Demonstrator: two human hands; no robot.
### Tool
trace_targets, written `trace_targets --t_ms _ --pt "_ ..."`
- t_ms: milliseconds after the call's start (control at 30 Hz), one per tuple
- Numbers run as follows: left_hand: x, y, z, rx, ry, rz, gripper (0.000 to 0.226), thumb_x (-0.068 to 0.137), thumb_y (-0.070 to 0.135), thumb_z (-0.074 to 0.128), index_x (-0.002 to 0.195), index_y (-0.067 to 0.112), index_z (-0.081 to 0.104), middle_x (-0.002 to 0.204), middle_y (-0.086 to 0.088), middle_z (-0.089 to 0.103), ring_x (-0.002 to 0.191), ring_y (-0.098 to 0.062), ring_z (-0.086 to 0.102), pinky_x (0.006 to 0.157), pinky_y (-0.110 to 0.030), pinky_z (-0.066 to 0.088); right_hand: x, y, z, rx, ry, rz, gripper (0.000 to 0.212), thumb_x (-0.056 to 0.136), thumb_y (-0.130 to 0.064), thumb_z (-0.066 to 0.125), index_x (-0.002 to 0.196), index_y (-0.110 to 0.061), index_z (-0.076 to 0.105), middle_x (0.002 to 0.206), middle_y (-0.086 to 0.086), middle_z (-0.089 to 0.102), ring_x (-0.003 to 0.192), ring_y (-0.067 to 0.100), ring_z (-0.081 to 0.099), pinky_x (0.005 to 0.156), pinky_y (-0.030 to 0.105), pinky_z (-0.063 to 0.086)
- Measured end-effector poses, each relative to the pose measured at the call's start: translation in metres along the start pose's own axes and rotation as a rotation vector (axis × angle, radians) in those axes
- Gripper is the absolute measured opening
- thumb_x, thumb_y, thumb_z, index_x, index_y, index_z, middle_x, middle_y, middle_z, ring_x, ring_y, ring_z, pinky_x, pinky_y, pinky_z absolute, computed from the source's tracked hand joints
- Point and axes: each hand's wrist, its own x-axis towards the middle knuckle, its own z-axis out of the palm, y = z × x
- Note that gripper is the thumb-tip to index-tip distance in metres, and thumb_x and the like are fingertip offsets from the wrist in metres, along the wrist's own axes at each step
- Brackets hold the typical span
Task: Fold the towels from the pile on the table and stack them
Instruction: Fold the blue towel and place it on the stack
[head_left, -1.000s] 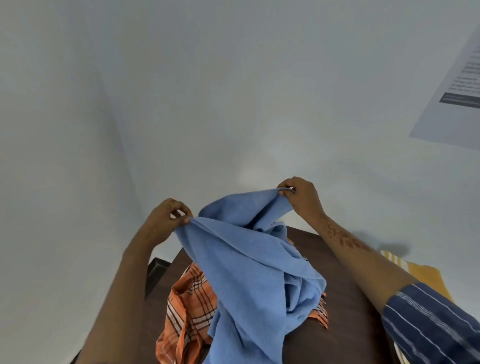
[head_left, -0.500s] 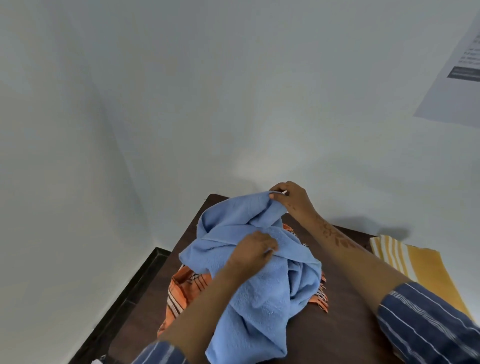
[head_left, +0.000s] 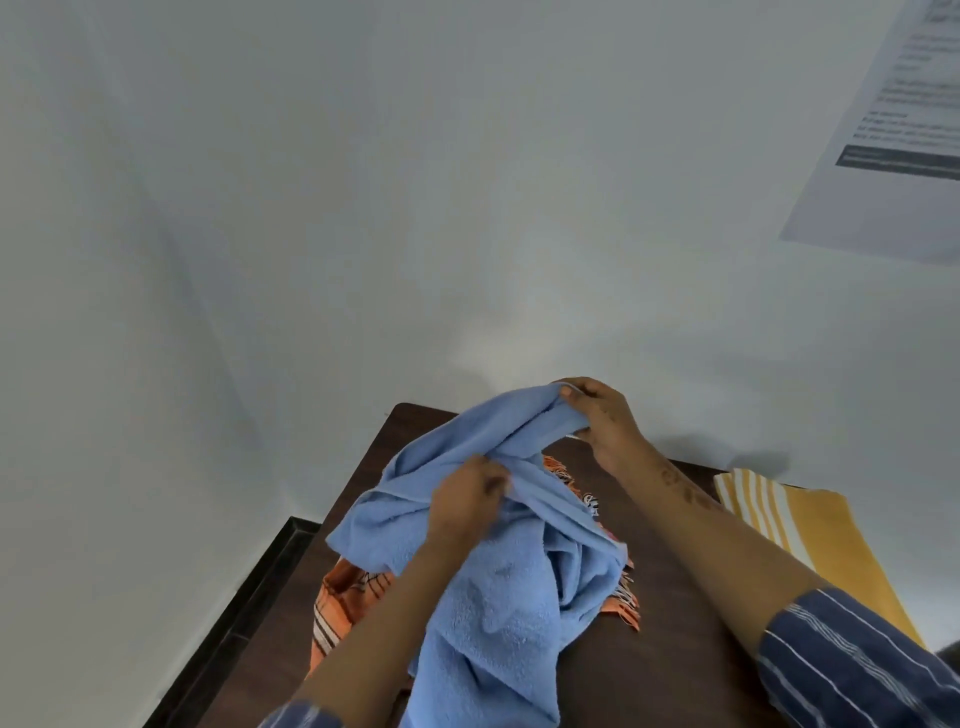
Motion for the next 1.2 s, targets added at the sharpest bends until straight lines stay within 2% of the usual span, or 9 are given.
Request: trace_targets --t_ms 133,200,400,500,600,800,900,1033,1200 --pt "0.01 -0.023 -0.066 -0.322 0.525 -0.245 0.015 0.095 0.019 0.05 0.094 0.009 0.062 0.096 -0.003 0.059 0.082 -0.015 0.053 0.071 -0.023 0.036 0.003 -0.001 -0.007 -0.003 0.11 -0.041 0.014 0.09 -0.008 0.059 0.08 -0.014 0.066 0.085 0.007 0.064 0.086 0.025 0.057 0.074 0.036 0.048" --pt "0.014 -0.039 -0.088 -0.303 0.617 -0.32 0.018 0.097 0.017 0.046 0.094 0.006 0.06 0.102 -0.009 0.056 0.083 -0.015 0.049 0.073 -0.025 0.034 0.001 0.002 -0.002 -0.038 0.073 -0.077 0.01 0.089 -0.009 0.06 0.082 -0.01 0.066 0.086 0.008 0.065 0.085 0.022 0.058 0.075 0.034 0.048" --pt "0.004 -0.055 -0.076 0.128 0.376 -0.46 0.023 0.089 0.009 0.051 0.106 0.006 0.065 0.113 -0.017 0.059 0.096 -0.035 0.055 0.076 -0.039 0.044 -0.002 0.014 0.021 -0.194 -0.08 -0.071 0.018 0.09 -0.017 0.061 0.094 -0.001 0.068 0.1 0.018 0.067 0.092 0.03 0.06 0.083 0.042 0.049" --pt "-0.009 -0.019 -0.051 0.195 0.44 -0.048 0.016 0.081 0.008 0.058 0.092 0.006 0.069 0.096 -0.011 0.067 0.091 -0.03 0.058 0.077 -0.037 0.047 -0.001 0.02 0.024 -0.165 -0.106 -0.012 0.012 0.09 -0.017 0.062 0.091 -0.006 0.068 0.101 0.017 0.067 0.095 0.031 0.06 0.089 0.046 0.049" --pt "-0.012 0.017 -0.022 -0.021 0.089 0.26 0.025 0.091 0.017 0.054 0.112 0.006 0.061 0.116 -0.008 0.058 0.106 -0.021 0.052 0.092 -0.031 0.04 0.002 0.02 0.021 -0.182 -0.105 -0.017 0.017 0.089 -0.017 0.063 0.097 -0.002 0.067 0.105 0.021 0.066 0.099 0.036 0.061 0.09 0.049 0.049" --pt "-0.002 0.016 0.022 0.231 -0.404 -0.01 0.066 0.092 0.037 0.054 0.147 0.021 0.022 0.139 -0.009 0.042 0.112 -0.032 0.054 0.09 -0.041 0.046 -0.001 0.011 0.002 -0.259 -0.074 -0.075 0.008 0.09 -0.007 0.059 0.085 -0.006 0.066 0.089 0.013 0.065 0.087 0.025 0.057 0.079 0.038 0.045" --pt "-0.008 -0.006 0.015 0.25 -0.371 -0.018 0.062 0.092 0.032 0.052 0.147 0.021 0.024 0.13 -0.009 0.054 0.111 -0.032 0.057 0.09 -0.039 0.045 0.002 0.011 -0.014 -0.283 -0.001 -0.085 0.014 0.089 -0.001 0.057 0.08 -0.008 0.064 0.083 0.009 0.062 0.085 0.023 0.055 0.076 0.035 0.043" --pt "-0.027 -0.053 -0.01 0.06 -0.204 -0.03 0.044 0.086 0.035 0.04 0.126 0.022 0.055 0.123 -0.002 0.059 0.105 -0.024 0.058 0.082 -0.032 0.045 0.007 0.01 -0.033 -0.226 0.128 -0.068 0.023 0.089 0.0 0.055 0.074 -0.015 0.064 0.079 0.006 0.061 0.085 0.024 0.053 0.075 0.037 0.043" --pt "-0.041 -0.092 -0.039 0.123 -0.108 -0.229 0.037 0.085 0.028 0.035 0.108 0.019 0.062 0.104 -0.002 0.057 0.088 -0.024 0.059 0.072 -0.033 0.047 -0.006 0.021 -0.022 -0.301 0.018 -0.09 0.012 0.09 -0.001 0.055 0.087 -0.007 0.066 0.082 0.001 0.064 0.079 0.015 0.055 0.07 0.026 0.043"
